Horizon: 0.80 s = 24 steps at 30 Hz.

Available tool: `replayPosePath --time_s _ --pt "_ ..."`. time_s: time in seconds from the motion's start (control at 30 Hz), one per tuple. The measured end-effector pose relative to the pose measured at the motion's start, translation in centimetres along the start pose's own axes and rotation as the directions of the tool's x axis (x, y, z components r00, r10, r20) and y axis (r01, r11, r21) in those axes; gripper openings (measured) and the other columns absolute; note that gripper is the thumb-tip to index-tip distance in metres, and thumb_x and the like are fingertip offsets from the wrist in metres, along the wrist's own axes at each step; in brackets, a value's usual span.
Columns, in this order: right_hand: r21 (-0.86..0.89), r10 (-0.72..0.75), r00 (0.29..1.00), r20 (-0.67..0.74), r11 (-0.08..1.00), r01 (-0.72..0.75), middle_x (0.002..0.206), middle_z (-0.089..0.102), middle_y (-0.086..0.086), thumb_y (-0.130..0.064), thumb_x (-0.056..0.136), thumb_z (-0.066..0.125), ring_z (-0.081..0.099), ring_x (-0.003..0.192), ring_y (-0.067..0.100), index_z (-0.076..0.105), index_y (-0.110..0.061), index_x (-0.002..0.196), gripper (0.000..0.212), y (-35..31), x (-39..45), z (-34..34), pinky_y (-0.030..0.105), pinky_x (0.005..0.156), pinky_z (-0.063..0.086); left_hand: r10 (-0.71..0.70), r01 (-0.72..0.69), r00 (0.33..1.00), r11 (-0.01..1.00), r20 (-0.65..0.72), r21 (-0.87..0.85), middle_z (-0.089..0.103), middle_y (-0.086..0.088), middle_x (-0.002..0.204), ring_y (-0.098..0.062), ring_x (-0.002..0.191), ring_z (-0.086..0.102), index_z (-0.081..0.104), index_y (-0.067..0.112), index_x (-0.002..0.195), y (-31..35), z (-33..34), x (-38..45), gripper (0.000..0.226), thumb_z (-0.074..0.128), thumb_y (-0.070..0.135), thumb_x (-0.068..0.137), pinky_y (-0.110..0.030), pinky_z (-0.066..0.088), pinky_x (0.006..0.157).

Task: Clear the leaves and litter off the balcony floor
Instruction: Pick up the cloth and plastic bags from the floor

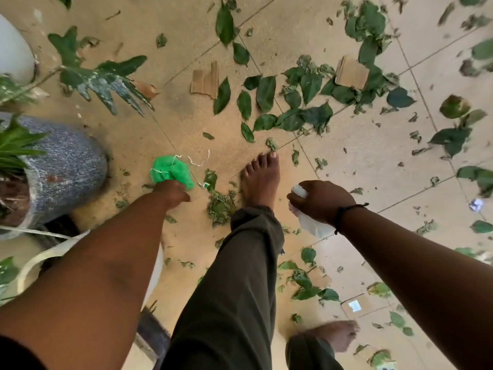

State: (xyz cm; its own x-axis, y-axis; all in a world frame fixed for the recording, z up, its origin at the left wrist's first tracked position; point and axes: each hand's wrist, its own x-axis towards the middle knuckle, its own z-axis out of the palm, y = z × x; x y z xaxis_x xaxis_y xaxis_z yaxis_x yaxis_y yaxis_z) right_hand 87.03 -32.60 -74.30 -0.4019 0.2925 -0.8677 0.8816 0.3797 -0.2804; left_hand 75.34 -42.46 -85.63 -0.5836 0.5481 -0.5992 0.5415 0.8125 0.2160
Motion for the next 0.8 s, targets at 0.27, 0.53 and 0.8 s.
replayPosePath --time_s 0.27,0.53,0.8 --pt "0.176 0.104 0.994 0.01 0.979 -0.104 0.085 0.06 0.0 -0.046 0.093 0.05 0.057 0.085 0.024 0.06 -0.024 0.081 0.027 4.9 -3.4 3.1 0.032 0.074 0.046 0.089 -0.061 0.97 0.99 -0.225 0.128 0.054 -0.013 0.124 -0.031 0.109 0.054 0.039 0.015 0.131 0.0 0.4 0.5 0.032 0.039 0.018 0.098 -0.049 0.046 0.089" --pt "0.391 0.212 0.977 -0.009 0.9 -0.192 0.097 0.062 0.002 -0.05 0.096 0.045 0.051 0.086 0.021 0.061 -0.022 0.094 0.032 11.0 -10.8 9.3 0.029 0.072 0.038 0.127 -0.076 0.981 0.949 -0.149 0.306 0.06 -0.017 0.111 -0.035 0.102 0.058 0.058 0.004 0.116 1.0 -5.0 -3.2 0.036 0.06 0.034 0.096 -0.043 0.044 0.083" --pt "0.7 0.234 0.963 -0.132 0.71 -0.077 0.082 0.047 -0.001 -0.036 0.079 0.076 0.044 0.087 0.023 0.054 -0.015 0.089 0.032 17.9 -20.0 15.1 0.033 0.074 0.043 0.339 -0.4 0.891 0.901 0.303 0.168 0.043 -0.006 0.118 -0.031 0.097 0.051 0.046 0.029 0.1 14.5 -2.4 -13.2 0.027 0.057 0.014 0.08 -0.025 0.034 0.082"
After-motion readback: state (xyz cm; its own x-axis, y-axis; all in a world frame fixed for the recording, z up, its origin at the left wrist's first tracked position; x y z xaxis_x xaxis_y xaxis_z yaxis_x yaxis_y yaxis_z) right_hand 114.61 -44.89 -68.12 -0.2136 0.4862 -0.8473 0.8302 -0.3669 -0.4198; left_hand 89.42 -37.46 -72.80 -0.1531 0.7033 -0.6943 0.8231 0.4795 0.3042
